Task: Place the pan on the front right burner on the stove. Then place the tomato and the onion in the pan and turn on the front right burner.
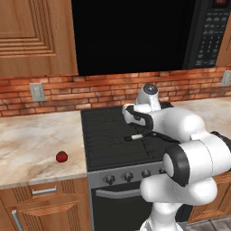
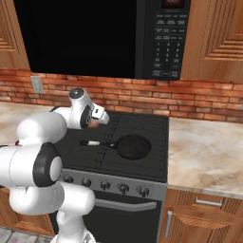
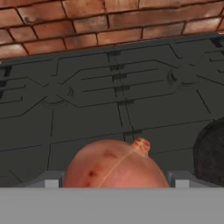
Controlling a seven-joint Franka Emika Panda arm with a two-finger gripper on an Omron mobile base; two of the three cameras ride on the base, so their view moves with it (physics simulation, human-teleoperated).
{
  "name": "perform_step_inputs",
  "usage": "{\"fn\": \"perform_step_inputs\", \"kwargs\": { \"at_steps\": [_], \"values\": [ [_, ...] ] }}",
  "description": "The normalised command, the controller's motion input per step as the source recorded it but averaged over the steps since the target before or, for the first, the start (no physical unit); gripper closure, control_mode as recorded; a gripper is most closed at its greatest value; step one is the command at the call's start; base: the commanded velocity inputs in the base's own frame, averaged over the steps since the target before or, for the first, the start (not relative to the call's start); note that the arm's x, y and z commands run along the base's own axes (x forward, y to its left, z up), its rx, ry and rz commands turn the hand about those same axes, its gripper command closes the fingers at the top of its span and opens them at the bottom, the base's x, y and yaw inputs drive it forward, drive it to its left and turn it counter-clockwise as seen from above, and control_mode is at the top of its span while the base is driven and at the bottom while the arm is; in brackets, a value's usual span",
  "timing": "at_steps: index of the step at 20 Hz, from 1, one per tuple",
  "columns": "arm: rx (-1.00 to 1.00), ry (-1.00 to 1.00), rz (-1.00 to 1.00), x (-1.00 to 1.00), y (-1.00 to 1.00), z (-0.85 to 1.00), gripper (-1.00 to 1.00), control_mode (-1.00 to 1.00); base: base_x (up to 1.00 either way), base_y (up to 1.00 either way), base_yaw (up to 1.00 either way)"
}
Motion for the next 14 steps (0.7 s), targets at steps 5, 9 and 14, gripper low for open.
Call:
{"fn": "perform_step_inputs", "kwargs": {
  "at_steps": [5,9,14],
  "values": [
    [-0.02,0.0,-0.01,0.0,-0.44,0.0,1.0,-1.0,0.0,0.0,0.0],
    [-0.02,0.0,-0.01,0.0,-0.44,0.0,1.0,-1.0,0.0,0.0,0.0],
    [-0.04,0.0,-0.01,0.0,-0.49,0.0,1.0,-1.0,0.0,0.0,0.0]
  ]
}}
